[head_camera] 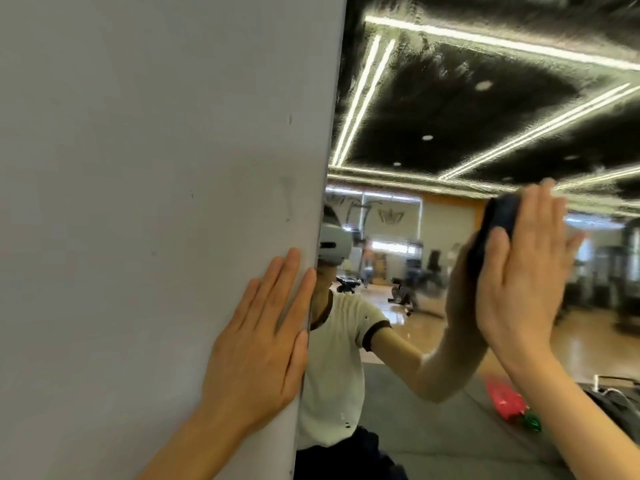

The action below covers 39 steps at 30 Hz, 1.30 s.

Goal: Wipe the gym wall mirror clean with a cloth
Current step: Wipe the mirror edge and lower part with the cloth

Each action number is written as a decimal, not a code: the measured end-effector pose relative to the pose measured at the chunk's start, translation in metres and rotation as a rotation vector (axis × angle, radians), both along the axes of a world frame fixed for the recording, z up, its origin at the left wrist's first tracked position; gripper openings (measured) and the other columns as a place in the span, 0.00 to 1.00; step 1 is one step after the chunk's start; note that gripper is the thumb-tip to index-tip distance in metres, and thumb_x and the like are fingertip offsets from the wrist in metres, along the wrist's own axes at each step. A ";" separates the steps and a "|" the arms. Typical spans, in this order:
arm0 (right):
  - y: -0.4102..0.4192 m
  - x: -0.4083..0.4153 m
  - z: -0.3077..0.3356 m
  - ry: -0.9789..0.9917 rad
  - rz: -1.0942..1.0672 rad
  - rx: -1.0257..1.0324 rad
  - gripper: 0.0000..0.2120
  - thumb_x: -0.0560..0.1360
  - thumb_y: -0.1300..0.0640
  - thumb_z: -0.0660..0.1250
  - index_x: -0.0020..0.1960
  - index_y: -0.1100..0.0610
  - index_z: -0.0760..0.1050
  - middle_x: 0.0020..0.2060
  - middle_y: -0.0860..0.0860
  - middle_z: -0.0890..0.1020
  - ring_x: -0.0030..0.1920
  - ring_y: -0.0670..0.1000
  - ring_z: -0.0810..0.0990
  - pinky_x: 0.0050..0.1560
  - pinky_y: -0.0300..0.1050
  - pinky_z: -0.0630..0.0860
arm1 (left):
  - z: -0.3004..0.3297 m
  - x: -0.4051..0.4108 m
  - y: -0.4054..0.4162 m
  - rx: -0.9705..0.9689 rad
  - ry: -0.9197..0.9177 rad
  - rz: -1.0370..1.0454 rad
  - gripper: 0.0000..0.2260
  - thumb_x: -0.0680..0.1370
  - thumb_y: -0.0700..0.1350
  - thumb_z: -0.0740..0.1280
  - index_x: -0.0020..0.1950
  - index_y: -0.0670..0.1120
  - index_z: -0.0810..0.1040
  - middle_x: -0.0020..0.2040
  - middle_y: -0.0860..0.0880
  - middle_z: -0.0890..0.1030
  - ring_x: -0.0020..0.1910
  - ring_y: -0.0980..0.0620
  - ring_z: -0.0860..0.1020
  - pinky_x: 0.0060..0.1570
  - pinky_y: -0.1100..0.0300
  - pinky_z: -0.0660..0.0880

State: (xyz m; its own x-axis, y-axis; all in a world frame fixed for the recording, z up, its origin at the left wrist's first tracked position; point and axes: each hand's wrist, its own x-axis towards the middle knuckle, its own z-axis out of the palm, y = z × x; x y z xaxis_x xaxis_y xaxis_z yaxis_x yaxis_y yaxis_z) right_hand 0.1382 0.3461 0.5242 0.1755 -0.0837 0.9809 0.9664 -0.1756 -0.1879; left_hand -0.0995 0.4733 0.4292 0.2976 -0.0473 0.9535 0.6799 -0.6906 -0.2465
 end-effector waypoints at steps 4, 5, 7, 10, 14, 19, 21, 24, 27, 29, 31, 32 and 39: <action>0.031 -0.061 -0.013 -0.027 0.010 0.043 0.29 0.82 0.54 0.50 0.81 0.62 0.53 0.80 0.59 0.57 0.80 0.58 0.52 0.79 0.51 0.36 | -0.001 0.000 0.000 0.010 0.001 0.014 0.25 0.85 0.48 0.45 0.81 0.41 0.55 0.82 0.42 0.54 0.82 0.45 0.52 0.80 0.54 0.46; 0.045 -0.085 -0.018 -0.120 0.011 0.007 0.28 0.82 0.54 0.50 0.80 0.62 0.53 0.80 0.59 0.58 0.80 0.58 0.52 0.79 0.50 0.35 | -0.001 0.000 0.000 0.009 -0.003 0.004 0.25 0.85 0.48 0.47 0.81 0.41 0.55 0.82 0.41 0.54 0.82 0.46 0.52 0.80 0.54 0.46; 0.066 -0.125 -0.029 -0.296 0.036 -0.076 0.27 0.82 0.55 0.51 0.80 0.61 0.55 0.79 0.59 0.60 0.79 0.57 0.53 0.79 0.52 0.39 | 0.000 0.000 -0.001 -0.006 -0.024 -0.035 0.26 0.84 0.48 0.49 0.82 0.41 0.54 0.82 0.43 0.54 0.82 0.49 0.50 0.80 0.56 0.45; 0.059 -0.114 -0.033 -0.429 0.051 -0.155 0.26 0.84 0.54 0.51 0.80 0.60 0.57 0.79 0.57 0.60 0.80 0.55 0.53 0.80 0.52 0.40 | 0.000 0.000 -0.001 -0.015 -0.025 -0.034 0.27 0.84 0.48 0.50 0.82 0.42 0.52 0.82 0.42 0.54 0.82 0.50 0.49 0.80 0.56 0.44; 0.010 -0.022 -0.044 -0.167 0.011 -0.104 0.27 0.85 0.53 0.48 0.82 0.59 0.52 0.81 0.56 0.54 0.81 0.54 0.49 0.80 0.53 0.40 | -0.001 -0.001 0.000 -0.002 -0.011 0.009 0.27 0.83 0.46 0.51 0.82 0.41 0.52 0.82 0.41 0.53 0.82 0.46 0.50 0.80 0.54 0.45; 0.008 -0.017 -0.046 0.100 -0.038 0.048 0.28 0.84 0.54 0.49 0.81 0.62 0.52 0.81 0.58 0.54 0.81 0.57 0.51 0.79 0.57 0.40 | 0.001 0.001 0.000 0.015 -0.012 0.015 0.27 0.83 0.46 0.50 0.82 0.41 0.51 0.82 0.40 0.52 0.82 0.45 0.50 0.80 0.54 0.44; 0.030 -0.061 -0.046 -0.045 -0.027 -0.006 0.29 0.82 0.53 0.49 0.81 0.61 0.52 0.81 0.58 0.55 0.80 0.57 0.51 0.79 0.54 0.41 | 0.000 0.001 -0.001 0.007 -0.015 0.006 0.27 0.83 0.47 0.49 0.82 0.41 0.52 0.82 0.40 0.52 0.82 0.45 0.50 0.80 0.54 0.44; 0.054 -0.108 -0.060 -0.357 -0.003 -0.156 0.27 0.83 0.54 0.51 0.80 0.61 0.55 0.79 0.58 0.58 0.79 0.56 0.53 0.79 0.53 0.40 | 0.001 0.002 -0.001 -0.007 -0.028 -0.015 0.27 0.84 0.47 0.50 0.82 0.41 0.52 0.82 0.41 0.52 0.82 0.47 0.49 0.80 0.55 0.44; 0.049 -0.100 -0.054 -0.542 0.007 -0.242 0.26 0.84 0.54 0.52 0.79 0.62 0.58 0.79 0.58 0.61 0.79 0.56 0.56 0.79 0.53 0.43 | 0.001 0.001 -0.002 -0.005 -0.032 -0.022 0.27 0.83 0.47 0.51 0.82 0.41 0.52 0.82 0.42 0.51 0.82 0.50 0.47 0.80 0.56 0.43; 0.046 -0.093 -0.037 -0.530 -0.008 -0.218 0.25 0.84 0.54 0.52 0.79 0.62 0.59 0.79 0.58 0.62 0.79 0.57 0.57 0.79 0.53 0.44 | 0.000 0.001 -0.001 0.001 -0.032 -0.015 0.27 0.83 0.46 0.51 0.82 0.41 0.53 0.82 0.42 0.51 0.82 0.49 0.48 0.80 0.55 0.43; 0.047 -0.098 -0.029 -0.461 -0.016 -0.178 0.26 0.85 0.54 0.50 0.80 0.61 0.57 0.79 0.58 0.60 0.80 0.57 0.56 0.79 0.54 0.42 | -0.001 0.001 0.000 0.003 -0.038 -0.018 0.27 0.83 0.46 0.51 0.81 0.40 0.52 0.82 0.42 0.52 0.82 0.48 0.48 0.80 0.55 0.44; 0.048 -0.102 -0.034 -0.455 -0.019 -0.180 0.26 0.85 0.54 0.50 0.80 0.61 0.56 0.80 0.58 0.59 0.80 0.57 0.55 0.79 0.54 0.41 | -0.001 0.002 0.000 0.002 -0.043 -0.024 0.27 0.83 0.46 0.51 0.81 0.40 0.51 0.82 0.42 0.52 0.82 0.49 0.48 0.80 0.55 0.43; 0.033 -0.084 -0.100 -0.687 -0.063 -0.379 0.26 0.83 0.54 0.54 0.79 0.60 0.57 0.79 0.56 0.59 0.79 0.55 0.55 0.80 0.54 0.41 | 0.001 -0.001 -0.002 0.009 -0.057 -0.059 0.28 0.82 0.44 0.53 0.80 0.37 0.52 0.81 0.43 0.52 0.81 0.50 0.49 0.80 0.56 0.43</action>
